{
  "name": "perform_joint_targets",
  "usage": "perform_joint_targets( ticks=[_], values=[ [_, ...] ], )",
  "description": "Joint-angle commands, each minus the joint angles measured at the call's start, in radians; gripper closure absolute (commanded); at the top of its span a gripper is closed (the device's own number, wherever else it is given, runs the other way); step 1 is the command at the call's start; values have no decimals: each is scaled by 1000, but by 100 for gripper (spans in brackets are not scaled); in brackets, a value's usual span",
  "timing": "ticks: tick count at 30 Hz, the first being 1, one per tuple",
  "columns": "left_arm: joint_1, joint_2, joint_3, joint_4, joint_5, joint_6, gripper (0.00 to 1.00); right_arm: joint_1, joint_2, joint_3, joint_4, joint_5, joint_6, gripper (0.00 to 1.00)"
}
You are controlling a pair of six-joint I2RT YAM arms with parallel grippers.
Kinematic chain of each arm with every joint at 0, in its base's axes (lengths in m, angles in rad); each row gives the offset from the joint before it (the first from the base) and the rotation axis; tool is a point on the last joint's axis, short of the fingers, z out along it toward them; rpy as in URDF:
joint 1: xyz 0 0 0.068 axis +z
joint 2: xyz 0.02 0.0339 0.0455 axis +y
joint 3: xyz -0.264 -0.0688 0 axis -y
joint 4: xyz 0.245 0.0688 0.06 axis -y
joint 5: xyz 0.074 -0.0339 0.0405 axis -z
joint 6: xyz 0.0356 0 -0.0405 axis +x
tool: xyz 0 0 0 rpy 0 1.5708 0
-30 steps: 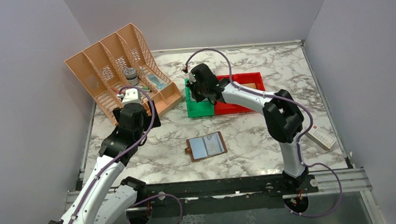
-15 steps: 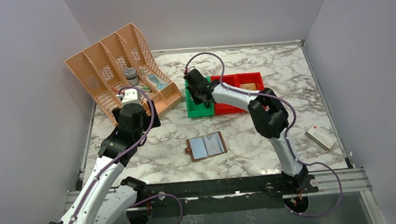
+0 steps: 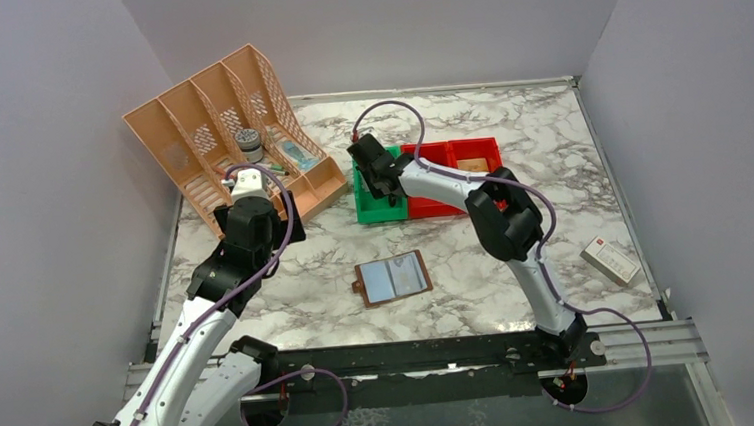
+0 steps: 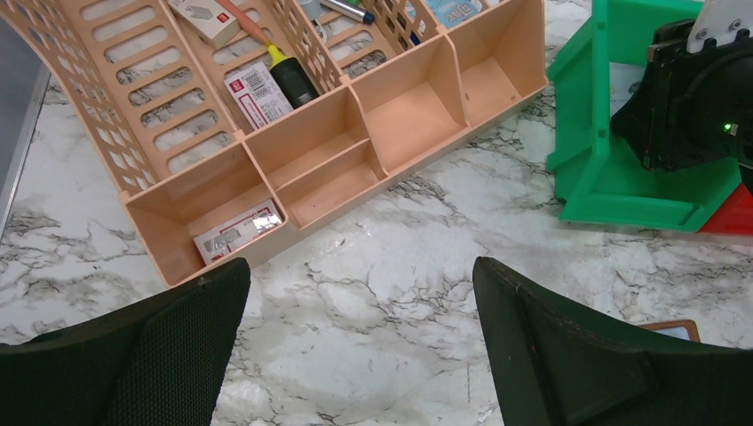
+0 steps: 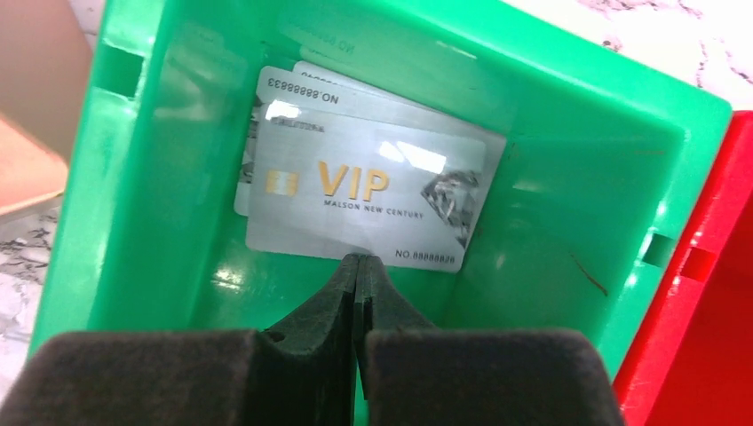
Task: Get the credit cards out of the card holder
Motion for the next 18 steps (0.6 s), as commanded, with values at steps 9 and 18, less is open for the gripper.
perform_joint_targets(
  ticks=[9,18],
  values=[
    [5,-7,-10,-1,-7,8,1,7,43,40,11,54,-15,99],
    [5,-6,-10,0,-5,9,1,6,13,60,8,-76,18,99]
  ],
)
